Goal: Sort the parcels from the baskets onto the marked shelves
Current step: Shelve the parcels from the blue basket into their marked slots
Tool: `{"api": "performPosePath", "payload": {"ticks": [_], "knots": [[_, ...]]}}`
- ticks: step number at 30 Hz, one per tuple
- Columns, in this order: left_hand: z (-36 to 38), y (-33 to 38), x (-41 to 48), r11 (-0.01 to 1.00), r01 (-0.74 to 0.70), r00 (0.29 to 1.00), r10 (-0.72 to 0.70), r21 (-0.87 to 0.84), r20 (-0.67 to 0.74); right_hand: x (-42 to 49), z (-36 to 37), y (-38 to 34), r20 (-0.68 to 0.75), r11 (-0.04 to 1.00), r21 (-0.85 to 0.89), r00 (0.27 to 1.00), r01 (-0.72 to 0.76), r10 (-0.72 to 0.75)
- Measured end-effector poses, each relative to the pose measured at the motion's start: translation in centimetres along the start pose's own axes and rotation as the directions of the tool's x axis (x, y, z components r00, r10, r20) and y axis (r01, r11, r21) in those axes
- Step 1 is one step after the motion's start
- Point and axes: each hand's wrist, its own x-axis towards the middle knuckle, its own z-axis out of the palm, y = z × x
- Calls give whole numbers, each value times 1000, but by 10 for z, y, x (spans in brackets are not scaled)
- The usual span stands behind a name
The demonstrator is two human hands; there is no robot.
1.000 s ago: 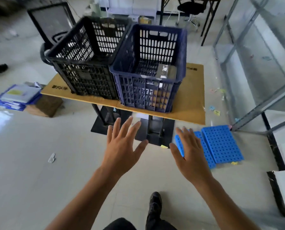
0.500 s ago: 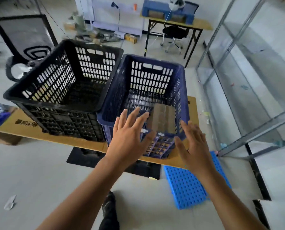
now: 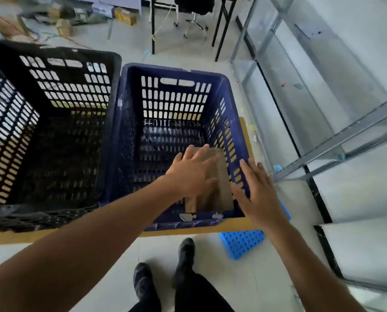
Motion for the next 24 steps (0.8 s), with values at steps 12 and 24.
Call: {"api": "performPosePath", "payload": {"ticks": [12,24], "knots": [[23,-36,-2,961,253,964,-241,-111,114,54,-1,18,23,997,65,999,40,-42],[22,-39,-2,556,417,824,-566,-719,41,70,-8,-6,57,999,-22,997,43,-42]]}}
